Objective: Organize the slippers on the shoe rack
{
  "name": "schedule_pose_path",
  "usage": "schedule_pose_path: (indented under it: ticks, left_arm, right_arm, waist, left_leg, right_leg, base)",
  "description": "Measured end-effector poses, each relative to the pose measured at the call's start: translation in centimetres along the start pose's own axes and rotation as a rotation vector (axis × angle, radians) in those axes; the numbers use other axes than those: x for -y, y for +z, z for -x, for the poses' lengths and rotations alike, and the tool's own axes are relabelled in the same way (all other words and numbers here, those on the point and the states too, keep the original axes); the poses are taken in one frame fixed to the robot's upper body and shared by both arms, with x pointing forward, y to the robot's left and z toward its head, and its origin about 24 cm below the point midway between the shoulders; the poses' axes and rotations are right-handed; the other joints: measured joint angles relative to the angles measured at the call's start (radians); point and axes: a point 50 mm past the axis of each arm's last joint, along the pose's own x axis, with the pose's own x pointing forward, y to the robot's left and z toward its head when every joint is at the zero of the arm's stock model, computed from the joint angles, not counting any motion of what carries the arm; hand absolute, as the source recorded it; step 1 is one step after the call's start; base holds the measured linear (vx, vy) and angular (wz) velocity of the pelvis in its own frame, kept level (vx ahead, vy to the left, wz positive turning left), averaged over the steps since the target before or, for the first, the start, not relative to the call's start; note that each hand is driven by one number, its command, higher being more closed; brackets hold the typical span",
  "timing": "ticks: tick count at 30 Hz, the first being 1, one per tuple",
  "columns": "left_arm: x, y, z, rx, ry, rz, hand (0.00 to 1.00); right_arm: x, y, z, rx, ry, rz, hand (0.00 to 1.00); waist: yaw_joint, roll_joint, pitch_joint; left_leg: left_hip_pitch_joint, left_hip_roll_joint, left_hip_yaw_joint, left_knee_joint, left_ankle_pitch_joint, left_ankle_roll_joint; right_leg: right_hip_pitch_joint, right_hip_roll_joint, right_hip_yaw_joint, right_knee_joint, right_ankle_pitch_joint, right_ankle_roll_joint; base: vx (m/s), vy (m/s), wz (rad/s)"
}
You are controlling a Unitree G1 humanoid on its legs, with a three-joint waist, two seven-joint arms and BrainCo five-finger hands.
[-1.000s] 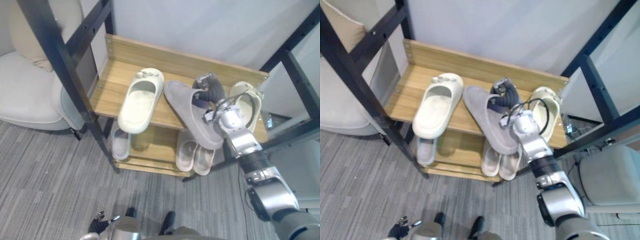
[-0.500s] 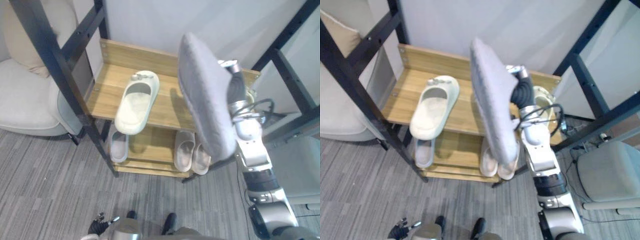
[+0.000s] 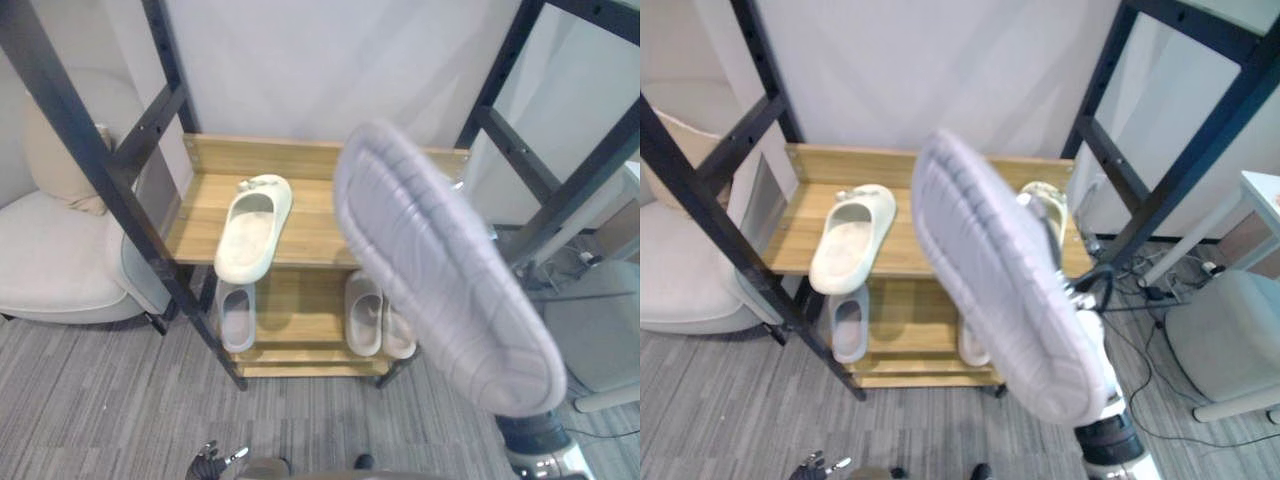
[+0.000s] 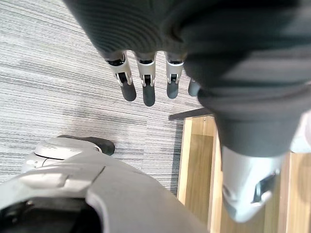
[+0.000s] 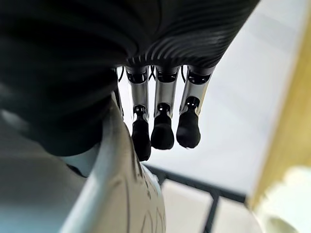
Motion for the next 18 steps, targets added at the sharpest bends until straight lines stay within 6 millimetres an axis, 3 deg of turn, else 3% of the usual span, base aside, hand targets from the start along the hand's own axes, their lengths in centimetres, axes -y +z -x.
schedule_pose_path:
  ticks: [6,10,13,15,18]
  left_arm:
    - [0.0,-0.4,0.1,-0.009,-0.011,-0.024,0.00]
    - [0.3,0.5,-0.2,0.012,-0.028,-0.051,0.00]
    - [1.4,3.6,-1.1,0.096,-0.053,-0.045,0.00]
    - [2.0,6.1,-1.5,0.167,-0.069,-0.036,0.00]
    - [2.4,8.5,-1.7,0.238,-0.064,-0.018,0.00]
  right_arm:
    - [-3.4,-5.2,2.4,-0.259,0.147,-0.115,1.00]
    - [-4.7,-7.2,3.2,-0.363,0.238,-0.102,1.00]
    - [-4.5,-7.6,1.1,-0.363,0.324,-0.005,1.00]
    - [-4.2,-7.2,-0.6,-0.330,0.356,0.070,1.00]
    - [-3.8,-7.0,-2.3,-0.304,0.366,0.166,1.00]
  waist:
    - [0.002,0.003,-0.010]
    - [0.013,0.014,0.021]
    - [0.023,0.050,0.134]
    - [0.041,0.052,0.210]
    - [0.064,0.050,0.273]
  left_leg:
    - [0.021,-0.005,-0.004,0.001,0.000,0.002]
    - [-0.019,-0.004,-0.027,0.089,-0.031,0.004]
    - [-0.185,0.020,-0.061,0.332,-0.114,-0.002]
    - [-0.268,0.015,-0.075,0.419,-0.127,-0.003]
    - [-0.383,0.005,-0.103,0.513,-0.144,-0.008]
  right_leg:
    - [0.026,-0.001,-0.001,-0.003,-0.006,0.007]
    - [0.021,-0.005,-0.022,0.037,-0.024,0.005]
    - [-0.111,-0.014,-0.049,0.261,-0.114,-0.012]
    - [-0.204,-0.041,-0.066,0.393,-0.161,-0.020]
    - [-0.310,-0.072,-0.087,0.517,-0.211,-0.032]
  base:
    - [0.01,0.015,0.02]
    - [-0.02,0.031,0.21]
    - [-0.17,0.042,0.34]
    - [-0.24,0.027,0.33]
    - [-0.23,0.012,0.31]
